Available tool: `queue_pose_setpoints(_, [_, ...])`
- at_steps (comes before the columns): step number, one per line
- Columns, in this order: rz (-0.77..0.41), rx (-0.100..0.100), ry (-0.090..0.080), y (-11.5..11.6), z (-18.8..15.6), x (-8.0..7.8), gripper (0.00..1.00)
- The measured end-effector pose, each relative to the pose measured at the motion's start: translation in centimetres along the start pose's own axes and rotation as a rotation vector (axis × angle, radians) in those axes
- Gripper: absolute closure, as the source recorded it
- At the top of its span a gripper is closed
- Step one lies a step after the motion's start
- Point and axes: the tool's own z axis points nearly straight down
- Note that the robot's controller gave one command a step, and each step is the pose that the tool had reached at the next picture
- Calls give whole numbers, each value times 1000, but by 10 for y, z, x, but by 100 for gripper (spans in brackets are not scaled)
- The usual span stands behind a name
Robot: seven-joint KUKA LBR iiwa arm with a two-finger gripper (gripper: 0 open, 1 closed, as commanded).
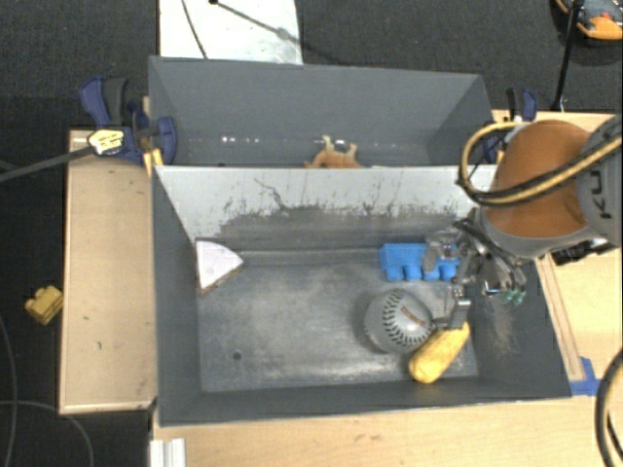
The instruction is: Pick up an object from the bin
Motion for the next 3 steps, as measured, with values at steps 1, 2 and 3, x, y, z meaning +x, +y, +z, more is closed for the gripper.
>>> queue_pose_setpoints(1, [-2,1,-8,0,-4,-2,0])
queue_pose_setpoints(2, [-72,2,-16,1,20,9,0])
queue_pose_setpoints(3, [-72,2,-12,5,55,58,0])
